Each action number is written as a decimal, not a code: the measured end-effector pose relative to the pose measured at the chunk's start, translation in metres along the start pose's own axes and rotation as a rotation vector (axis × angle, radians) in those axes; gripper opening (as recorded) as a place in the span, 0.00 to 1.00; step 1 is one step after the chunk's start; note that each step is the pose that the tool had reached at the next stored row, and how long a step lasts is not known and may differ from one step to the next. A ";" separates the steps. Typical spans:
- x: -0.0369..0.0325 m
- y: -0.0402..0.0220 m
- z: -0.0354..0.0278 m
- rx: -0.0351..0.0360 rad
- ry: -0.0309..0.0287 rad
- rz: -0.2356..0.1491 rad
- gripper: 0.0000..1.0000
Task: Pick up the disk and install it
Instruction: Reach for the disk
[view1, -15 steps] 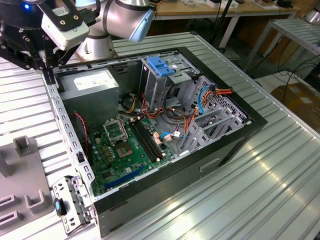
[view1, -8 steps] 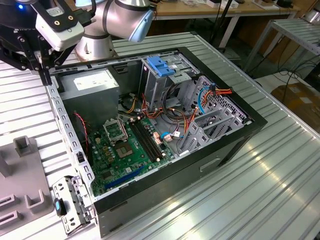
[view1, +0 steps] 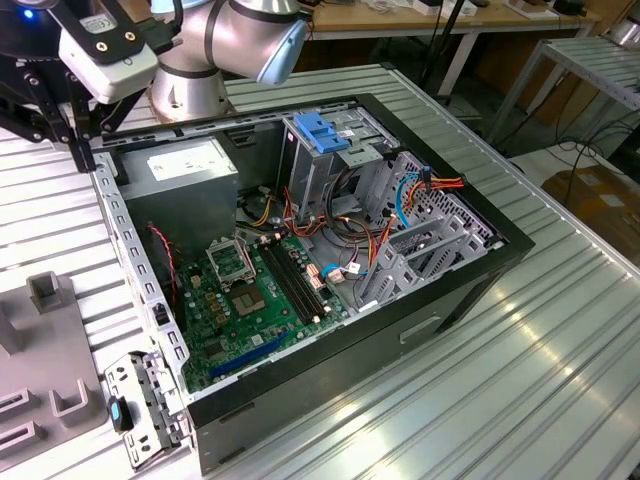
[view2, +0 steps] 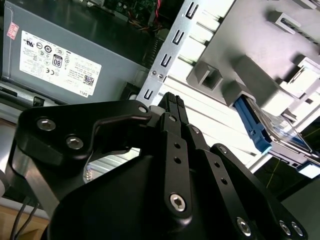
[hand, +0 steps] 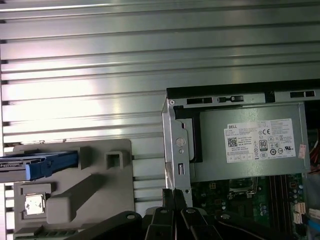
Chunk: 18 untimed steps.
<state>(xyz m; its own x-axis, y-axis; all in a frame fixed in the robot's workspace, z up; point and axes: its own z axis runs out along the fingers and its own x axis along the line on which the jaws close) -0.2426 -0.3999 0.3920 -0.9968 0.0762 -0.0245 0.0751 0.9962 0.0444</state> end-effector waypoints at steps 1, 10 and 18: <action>0.0006 -0.0001 0.0000 0.0000 0.0000 0.000 0.15; 0.0082 -0.0006 -0.0002 0.0000 0.0000 0.000 0.15; 0.0145 -0.0011 -0.0003 0.0000 0.0000 0.000 0.15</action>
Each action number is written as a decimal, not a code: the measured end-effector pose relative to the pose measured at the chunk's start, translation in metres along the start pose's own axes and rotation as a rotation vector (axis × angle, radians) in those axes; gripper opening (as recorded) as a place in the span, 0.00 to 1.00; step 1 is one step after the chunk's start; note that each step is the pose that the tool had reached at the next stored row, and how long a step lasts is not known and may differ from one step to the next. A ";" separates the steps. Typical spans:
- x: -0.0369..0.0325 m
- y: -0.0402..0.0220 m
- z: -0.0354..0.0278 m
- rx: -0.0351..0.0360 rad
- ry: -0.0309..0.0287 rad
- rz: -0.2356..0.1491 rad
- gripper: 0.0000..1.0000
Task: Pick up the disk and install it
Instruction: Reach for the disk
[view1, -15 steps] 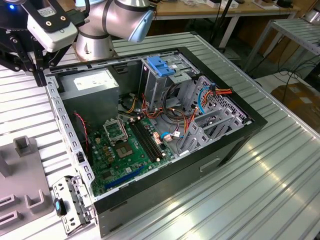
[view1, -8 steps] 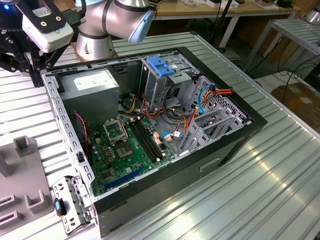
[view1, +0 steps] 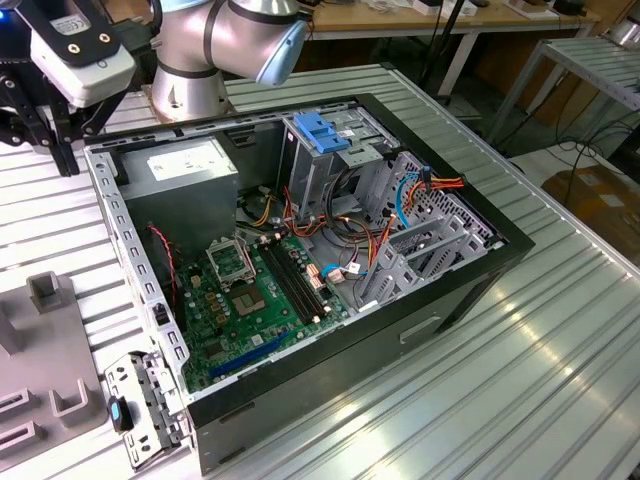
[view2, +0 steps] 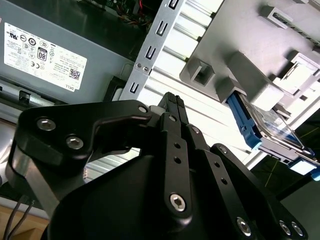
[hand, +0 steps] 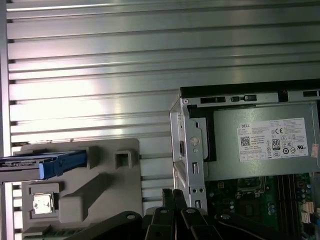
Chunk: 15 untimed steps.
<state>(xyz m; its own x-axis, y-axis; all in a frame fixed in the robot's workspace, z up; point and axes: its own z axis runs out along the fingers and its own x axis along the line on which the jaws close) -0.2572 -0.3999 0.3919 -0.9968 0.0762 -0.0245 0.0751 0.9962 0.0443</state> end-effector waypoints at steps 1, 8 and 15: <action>0.0008 -0.0001 0.0000 0.0000 0.0000 0.000 0.15; 0.0060 -0.0005 -0.0001 0.0000 0.0000 0.000 0.15; 0.0108 -0.0008 -0.0001 0.0000 0.0000 0.000 0.15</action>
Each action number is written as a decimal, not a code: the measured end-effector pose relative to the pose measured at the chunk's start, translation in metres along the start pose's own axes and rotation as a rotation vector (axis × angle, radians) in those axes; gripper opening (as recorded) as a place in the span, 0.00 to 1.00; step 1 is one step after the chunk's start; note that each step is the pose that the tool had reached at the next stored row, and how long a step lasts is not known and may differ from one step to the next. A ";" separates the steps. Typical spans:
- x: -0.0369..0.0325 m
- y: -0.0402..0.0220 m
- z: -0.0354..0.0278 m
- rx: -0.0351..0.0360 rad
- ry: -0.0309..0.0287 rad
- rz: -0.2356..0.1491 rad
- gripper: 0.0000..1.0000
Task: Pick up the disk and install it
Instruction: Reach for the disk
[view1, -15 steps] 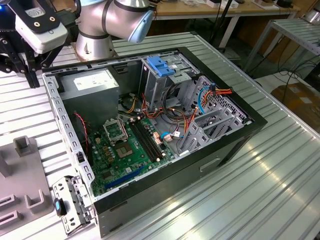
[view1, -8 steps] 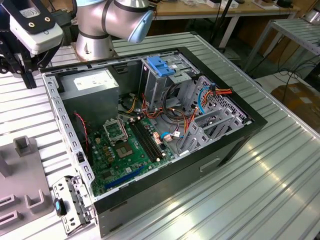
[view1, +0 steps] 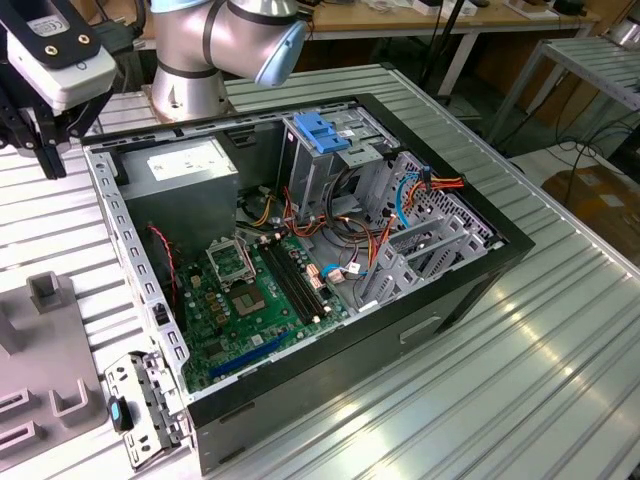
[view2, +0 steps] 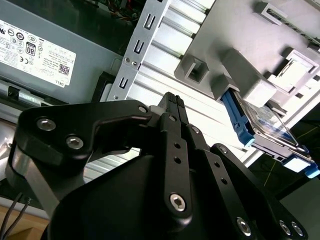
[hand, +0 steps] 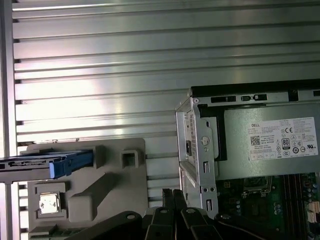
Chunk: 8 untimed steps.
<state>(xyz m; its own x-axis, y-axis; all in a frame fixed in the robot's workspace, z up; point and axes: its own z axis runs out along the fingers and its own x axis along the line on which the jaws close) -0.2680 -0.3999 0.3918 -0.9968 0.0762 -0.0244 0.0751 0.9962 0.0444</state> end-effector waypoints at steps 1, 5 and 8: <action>0.0009 -0.0001 0.0000 0.0000 0.0000 0.000 0.15; 0.0035 -0.0003 0.0000 0.0000 0.0000 0.000 0.15; 0.0050 -0.0004 0.0000 0.0000 0.0000 0.000 0.15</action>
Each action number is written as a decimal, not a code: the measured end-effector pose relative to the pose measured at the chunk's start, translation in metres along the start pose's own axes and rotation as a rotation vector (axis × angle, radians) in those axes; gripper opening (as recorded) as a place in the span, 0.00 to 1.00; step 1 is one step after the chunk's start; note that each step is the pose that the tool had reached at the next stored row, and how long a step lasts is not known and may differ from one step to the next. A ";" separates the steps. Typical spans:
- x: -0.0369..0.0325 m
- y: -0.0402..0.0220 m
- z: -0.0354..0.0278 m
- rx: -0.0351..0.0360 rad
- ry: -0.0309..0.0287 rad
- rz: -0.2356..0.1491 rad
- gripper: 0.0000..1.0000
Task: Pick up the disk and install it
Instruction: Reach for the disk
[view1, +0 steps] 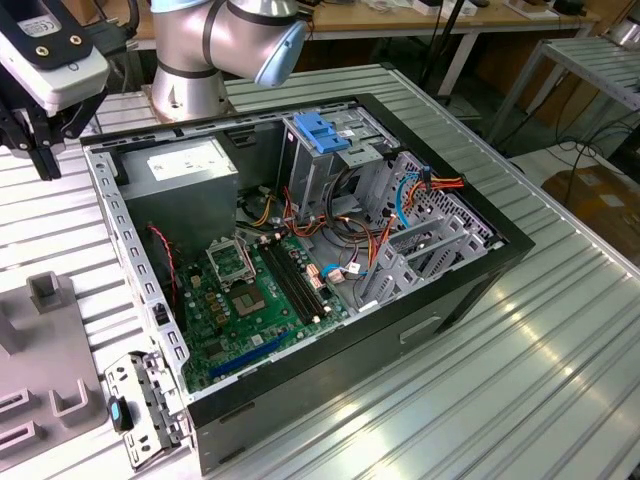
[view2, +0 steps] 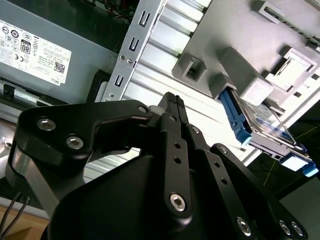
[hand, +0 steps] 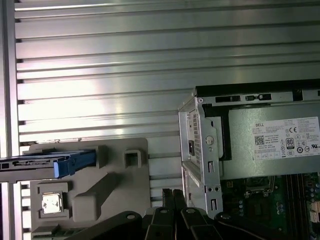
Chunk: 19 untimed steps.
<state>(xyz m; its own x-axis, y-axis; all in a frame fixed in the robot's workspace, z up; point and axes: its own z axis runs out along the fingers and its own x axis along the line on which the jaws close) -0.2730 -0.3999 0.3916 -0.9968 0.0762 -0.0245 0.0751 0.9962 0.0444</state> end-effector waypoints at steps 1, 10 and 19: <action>0.0011 -0.0001 0.0000 0.0000 0.0000 0.000 0.15; 0.0084 -0.0006 -0.0001 0.0000 0.0000 0.000 0.15; 0.0151 -0.0011 -0.0002 0.0000 0.0000 0.000 0.15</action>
<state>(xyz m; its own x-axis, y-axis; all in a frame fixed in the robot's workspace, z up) -0.2882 -0.3999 0.3914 -0.9968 0.0763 -0.0244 0.0751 0.9962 0.0444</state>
